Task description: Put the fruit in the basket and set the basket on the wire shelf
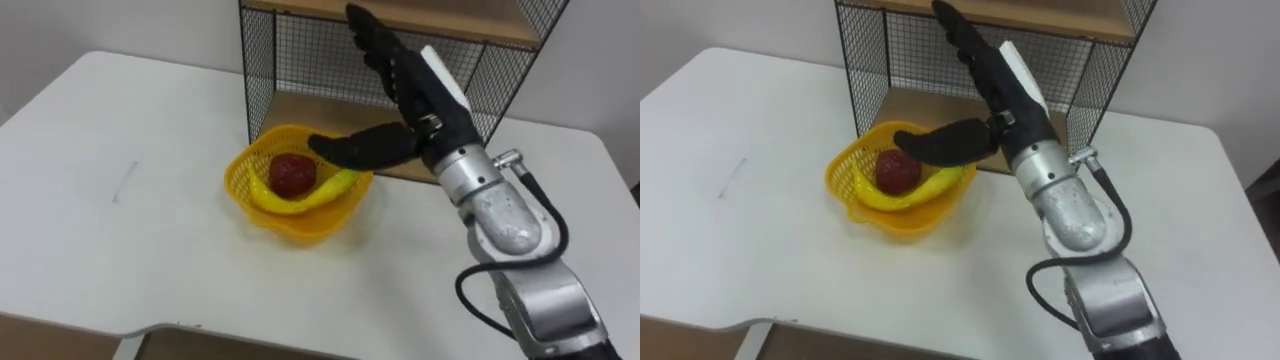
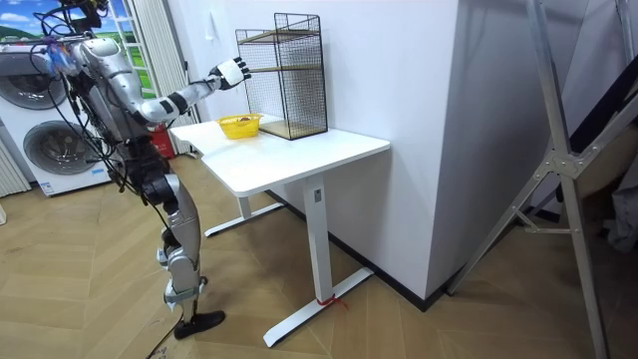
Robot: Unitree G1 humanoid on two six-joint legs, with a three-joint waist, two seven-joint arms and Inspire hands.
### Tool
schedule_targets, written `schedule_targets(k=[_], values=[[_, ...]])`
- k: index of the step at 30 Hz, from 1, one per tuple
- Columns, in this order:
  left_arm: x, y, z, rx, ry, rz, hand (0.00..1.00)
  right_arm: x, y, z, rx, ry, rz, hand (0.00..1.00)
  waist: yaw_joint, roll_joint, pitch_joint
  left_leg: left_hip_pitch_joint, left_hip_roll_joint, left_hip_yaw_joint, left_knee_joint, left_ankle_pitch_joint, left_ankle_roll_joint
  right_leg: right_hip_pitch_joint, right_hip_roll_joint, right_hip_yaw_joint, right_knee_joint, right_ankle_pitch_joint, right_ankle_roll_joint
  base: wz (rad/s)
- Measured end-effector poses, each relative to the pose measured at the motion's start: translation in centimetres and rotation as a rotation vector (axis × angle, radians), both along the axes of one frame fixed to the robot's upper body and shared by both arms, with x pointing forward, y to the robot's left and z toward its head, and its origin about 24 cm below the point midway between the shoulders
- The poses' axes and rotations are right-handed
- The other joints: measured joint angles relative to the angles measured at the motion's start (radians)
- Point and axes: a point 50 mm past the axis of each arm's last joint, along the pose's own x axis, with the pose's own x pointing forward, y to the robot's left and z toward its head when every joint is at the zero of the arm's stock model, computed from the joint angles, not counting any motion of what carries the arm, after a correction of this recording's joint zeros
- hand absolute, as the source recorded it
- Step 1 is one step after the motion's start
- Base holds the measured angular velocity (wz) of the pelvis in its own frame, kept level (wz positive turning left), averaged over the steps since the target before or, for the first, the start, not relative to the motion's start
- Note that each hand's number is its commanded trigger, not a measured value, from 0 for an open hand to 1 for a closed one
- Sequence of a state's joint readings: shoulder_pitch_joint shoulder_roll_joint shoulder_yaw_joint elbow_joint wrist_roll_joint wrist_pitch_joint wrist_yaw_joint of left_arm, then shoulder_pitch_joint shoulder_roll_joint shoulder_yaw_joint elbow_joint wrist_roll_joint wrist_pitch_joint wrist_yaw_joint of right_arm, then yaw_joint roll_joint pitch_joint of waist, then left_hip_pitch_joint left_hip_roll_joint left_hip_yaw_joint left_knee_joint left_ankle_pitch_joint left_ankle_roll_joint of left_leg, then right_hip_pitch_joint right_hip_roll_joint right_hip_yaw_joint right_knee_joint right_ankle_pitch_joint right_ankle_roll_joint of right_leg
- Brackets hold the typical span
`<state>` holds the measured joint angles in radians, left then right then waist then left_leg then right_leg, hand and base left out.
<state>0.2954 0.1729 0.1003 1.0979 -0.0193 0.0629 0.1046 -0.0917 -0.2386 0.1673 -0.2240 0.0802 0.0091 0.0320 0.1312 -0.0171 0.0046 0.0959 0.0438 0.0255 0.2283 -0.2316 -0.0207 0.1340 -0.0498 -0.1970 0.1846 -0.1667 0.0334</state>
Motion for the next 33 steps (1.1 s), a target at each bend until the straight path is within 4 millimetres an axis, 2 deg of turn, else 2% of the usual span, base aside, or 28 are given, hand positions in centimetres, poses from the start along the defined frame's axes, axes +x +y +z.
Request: schedule_targets(k=[3, 6, 8, 10, 11, 13, 16, 19, 20, 22, 24, 26, 30, 33], values=[[-0.5, 0.4, 0.2, 0.032, -0.052, 0.172, 0.0, -0.8, -1.5, -1.2, 0.045, 0.05, -0.07, 0.0, -0.012, 0.023, -0.0016, 0.0, 0.0, 0.005, 0.002, 0.001, 0.0, -0.004, 0.0, 0.008, 0.002, 0.0, 0.0, -0.04], [-1.0, 1.3, 0.6, 0.106, -0.103, 0.366, 0.0, -1.7, -2.5, -2.3, 0.131, 0.11, -0.108, 0.0, -0.018, 0.03, -0.0077, 0.0, -0.001, 0.006, -0.005, 0.007, -0.002, -0.003, 0.0, 0.008, -0.004, -0.001, -0.002, -0.01], [-0.8, 2.2, 1.0, 0.175, -0.151, 0.491, 0.0, -1.9, -3.2, -2.4, 0.188, 0.12, -0.143, 0.0, -0.017, 0.034, -0.008, 0.001, -0.002, 0.005, -0.008, 0.01, -0.001, -0.004, 0.0, 0.009, -0.007, -0.001, -0.002, 0.0], [-0.9, 3.4, 1.6, 0.28, -0.215, 0.716, 0.0, -2.1, -3.9, -2.5, 0.231, 0.13, -0.188, 0.0, -0.011, 0.029, -0.0141, 0.005, -0.003, 0.005, -0.016, 0.012, -0.001, -0.003, 0.0, 0.011, -0.011, 0.0, -0.003, 0.0], [-1.0, 3.7, 1.8, 0.303, -0.226, 0.778, 0.0, -2.2, -4.0, -2.5, 0.231, 0.132, -0.198, 0.0, -0.01, 0.029, -0.0144, 0.006, -0.003, 0.005, -0.016, 0.012, -0.001, -0.002, 0.0, 0.011, -0.011, 0.0, -0.003, 0.0], [-1.2, 4.6, 2.5, 0.393, -0.262, 1.018, 0.0, -2.5, -4.4, -2.8, 0.232, 0.138, -0.243, 0.0, -0.008, 0.029, -0.0143, 0.001, -0.004, 0.003, -0.018, 0.012, -0.001, -0.006, -0.001, 0.009, -0.012, 0.0, -0.003, 0.0], [-0.4, 6.0, 3.9, 0.467, -0.354, 1.222, 0.0, -3.5, -5.3, -3.1, 0.237, 0.146, -0.312, 0.0, 0.022, 0.032, -0.0158, 0.003, -0.004, 0.004, -0.022, 0.012, -0.001, -0.014, -0.001, 0.012, -0.013, 0.0, -0.003, -0.02], [0.3, 7.4, 5.9, 0.582, -0.456, 1.423, 0.0, -4.0, -5.4, -3.3, 0.217, 0.145, -0.358, 0.0, 0.051, 0.056, -0.015, 0.02, -0.003, 0.022, -0.035, 0.012, -0.001, -0.014, -0.001, 0.029, -0.011, -0.001, -0.002, -0.16], [0.3, 7.6, 6.3, 0.599, -0.468, 1.453, 0.0, -4.1, -5.4, -3.4, 0.21, 0.146, -0.365, 0.0, 0.055, 0.058, -0.0162, 0.02, -0.003, 0.022, -0.039, 0.012, -0.001, -0.014, -0.001, 0.03, -0.011, -0.001, -0.001, -0.08], [2.0, 8.9, 8.5, 0.669, -0.568, 1.525, 0.0, -4.4, -5.4, -3.7, 0.154, 0.139, -0.397, 0.0, 0.069, 0.061, -0.0173, 0.019, -0.003, 0.023, -0.041, 0.012, -0.001, -0.019, 0.0, 0.031, -0.011, -0.001, -0.001, 0.0], [2.6, 9.7, 9.9, 0.75, -0.629, 1.528, 0.0, -4.5, -5.4, -3.8, 0.133, 0.14, -0.4, 0.0, 0.084, 0.067, -0.0206, 0.019, -0.004, 0.026, -0.044, 0.012, -0.001, -0.021, -0.001, 0.034, -0.012, -0.002, -0.001, -0.05], [3.8, 10.2, 11.6, 0.799, -0.706, 1.52, 0.0, -4.7, -5.4, -4.0, 0.107, 0.143, -0.405, 0.0, 0.089, 0.071, -0.0205, 0.019, -0.004, 0.027, -0.041, 0.012, -0.001, -0.022, -0.001, 0.033, -0.013, -0.002, -0.001, -0.03], [6.7, 10.8, 15.6, 0.896, -0.927, 1.409, 0.0, -5.7, -5.2, -5.3, 0.054, 0.189, -0.409, 0.0, 0.099, 0.078, -0.0181, 0.019, -0.004, 0.019, -0.042, 0.012, -0.001, -0.022, -0.001, 0.03, -0.013, -0.002, -0.001, 0.03], [9.3, 11.0, 19.2, 0.939, -1.141, 1.285, 0.0, -5.7, -5.3, -5.6, 0.042, 0.206, -0.395, 0.0, 0.087, 0.078, -0.0151, 0.009, -0.006, -0.002, -0.039, 0.012, -0.001, -0.021, -0.001, 0.016, -0.016, -0.002, 0.0, 0.13]])
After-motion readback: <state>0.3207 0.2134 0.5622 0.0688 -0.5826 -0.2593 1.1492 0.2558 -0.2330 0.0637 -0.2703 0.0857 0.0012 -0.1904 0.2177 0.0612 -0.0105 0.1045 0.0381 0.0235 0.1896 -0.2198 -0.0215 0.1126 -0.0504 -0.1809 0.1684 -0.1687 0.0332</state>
